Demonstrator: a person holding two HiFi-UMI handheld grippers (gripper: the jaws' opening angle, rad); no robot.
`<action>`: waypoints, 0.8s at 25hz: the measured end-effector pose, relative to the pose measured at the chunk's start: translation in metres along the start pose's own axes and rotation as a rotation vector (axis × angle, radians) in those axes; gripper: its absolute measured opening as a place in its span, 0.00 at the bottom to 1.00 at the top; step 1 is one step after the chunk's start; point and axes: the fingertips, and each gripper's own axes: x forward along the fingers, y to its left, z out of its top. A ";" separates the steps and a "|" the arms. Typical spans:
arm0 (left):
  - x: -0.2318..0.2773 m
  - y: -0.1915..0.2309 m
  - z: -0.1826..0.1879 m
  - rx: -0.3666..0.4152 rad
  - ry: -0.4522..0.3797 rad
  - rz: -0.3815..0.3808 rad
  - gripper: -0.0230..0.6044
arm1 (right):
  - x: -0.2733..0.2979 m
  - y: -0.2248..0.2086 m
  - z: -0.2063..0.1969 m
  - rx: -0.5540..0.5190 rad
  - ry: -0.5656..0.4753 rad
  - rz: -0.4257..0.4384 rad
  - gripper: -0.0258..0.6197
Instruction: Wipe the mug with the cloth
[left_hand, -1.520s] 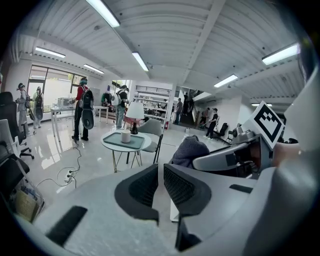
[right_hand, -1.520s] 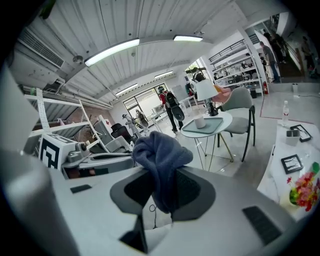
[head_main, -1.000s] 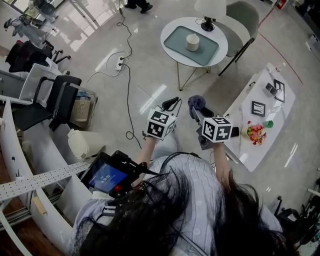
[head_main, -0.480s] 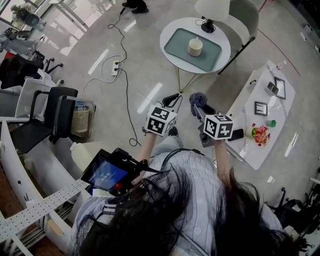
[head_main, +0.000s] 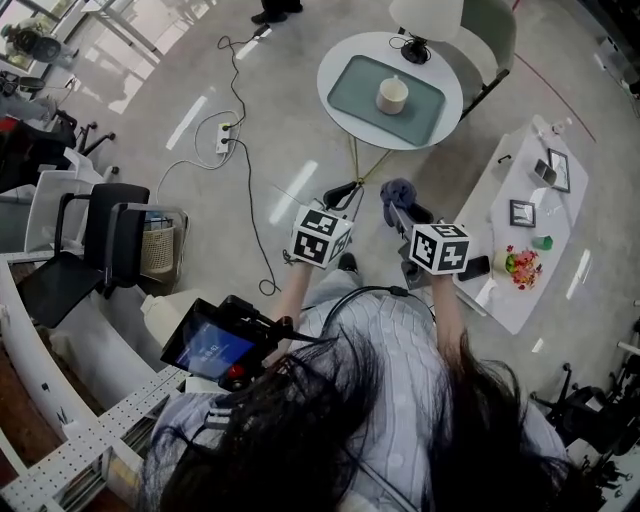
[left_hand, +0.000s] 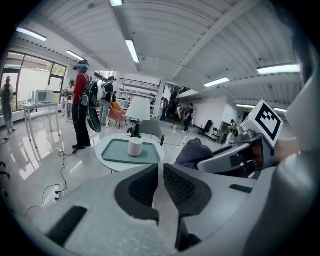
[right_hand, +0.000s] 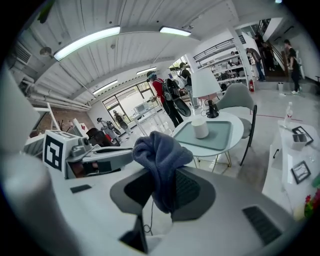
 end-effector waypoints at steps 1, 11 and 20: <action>0.002 0.001 -0.001 -0.003 0.003 -0.004 0.11 | 0.001 -0.001 0.001 0.003 0.001 -0.003 0.19; 0.029 0.010 0.000 -0.035 0.030 -0.019 0.11 | 0.017 -0.026 0.013 0.033 0.023 -0.014 0.19; 0.072 0.045 0.025 -0.076 0.030 0.033 0.11 | 0.054 -0.065 0.056 0.030 0.042 0.014 0.19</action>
